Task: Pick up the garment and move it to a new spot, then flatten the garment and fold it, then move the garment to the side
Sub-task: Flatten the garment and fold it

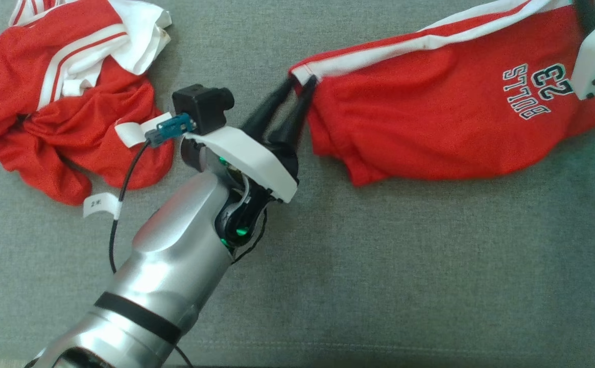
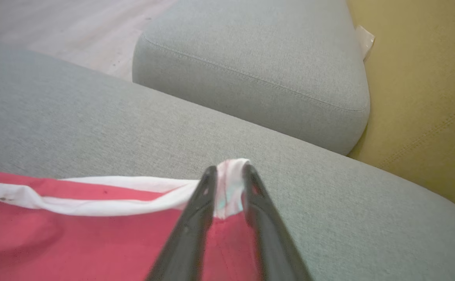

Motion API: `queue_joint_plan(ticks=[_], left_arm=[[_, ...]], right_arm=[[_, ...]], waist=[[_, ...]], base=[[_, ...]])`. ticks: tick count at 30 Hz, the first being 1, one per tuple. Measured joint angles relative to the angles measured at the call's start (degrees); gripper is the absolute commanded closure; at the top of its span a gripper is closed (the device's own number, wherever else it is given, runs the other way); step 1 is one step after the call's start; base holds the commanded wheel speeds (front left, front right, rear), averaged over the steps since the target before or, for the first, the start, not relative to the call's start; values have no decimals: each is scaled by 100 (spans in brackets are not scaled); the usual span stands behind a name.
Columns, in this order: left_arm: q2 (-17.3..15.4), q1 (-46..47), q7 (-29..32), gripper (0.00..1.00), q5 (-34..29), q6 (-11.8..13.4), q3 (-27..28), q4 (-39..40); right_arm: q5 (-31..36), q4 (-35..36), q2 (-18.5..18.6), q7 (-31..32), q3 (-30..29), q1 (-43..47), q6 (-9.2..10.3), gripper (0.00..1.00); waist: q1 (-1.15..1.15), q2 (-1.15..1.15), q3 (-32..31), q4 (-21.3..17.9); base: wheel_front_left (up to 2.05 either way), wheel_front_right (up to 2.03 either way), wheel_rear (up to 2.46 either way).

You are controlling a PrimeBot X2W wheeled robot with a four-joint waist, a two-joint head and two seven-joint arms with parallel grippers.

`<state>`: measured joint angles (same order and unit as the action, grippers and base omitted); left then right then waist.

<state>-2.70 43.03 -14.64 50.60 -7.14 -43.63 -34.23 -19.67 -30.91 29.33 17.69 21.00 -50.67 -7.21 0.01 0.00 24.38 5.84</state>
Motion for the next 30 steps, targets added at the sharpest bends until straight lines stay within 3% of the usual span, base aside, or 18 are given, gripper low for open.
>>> queue_joint_plan(ticks=[4, 7, 14, 21, 27, 28, 29, 30], left_arm=[[7, -24, 0, 0, -169, 15, 201, -64], [-26, -288, -2, 0, -1136, 325, 730, 555], [-63, -1864, -3, 0, -2776, 938, 1466, 2019], [-19, -2760, -4, 0, -3487, 1171, 1976, 3215], [-8, -3404, -5, 0, -3782, 1328, 2180, 3605], [-9, -3495, -5, 0, -3805, 1357, 2207, 3608], [-9, -3579, -5, 0, -3808, 1378, 2226, 3611], [-9, -3650, -5, 0, -3796, 1378, 2232, 3622]], right_arm=[[-415, -231, -67, -385, 23, -14, 0, 0], [-995, -339, -46, -442, -56, 266, 0, 0], [-1354, -1026, 241, -441, -258, 830, 0, 0], [-1407, -1728, 296, -375, -274, 748, 0, 0], [-1466, -2278, 360, -376, -266, 545, 0, 1], [-1503, -2349, 357, -376, -266, 546, 0, 23], [-1559, -2408, 352, -372, -254, 548, 0, 55], [-1607, -2451, 334, -348, -224, 549, 0, 100]], waist=[[-1, 0, -86, 6], [-2, 0, -234, -19], [-2, 0, -317, 70], [-1, 0, -263, 481], [-1, 0, -325, 827], [-2, 0, -352, 864], [-2, 0, -385, 891], [-2, 0, -418, 910]], base=[[0, 0, 0], [0, 0, 0], [0, 0, 0], [0, 0, 0], [0, 0, 0], [0, 0, 0], [0, 0, 0], [0, 0, 0]])
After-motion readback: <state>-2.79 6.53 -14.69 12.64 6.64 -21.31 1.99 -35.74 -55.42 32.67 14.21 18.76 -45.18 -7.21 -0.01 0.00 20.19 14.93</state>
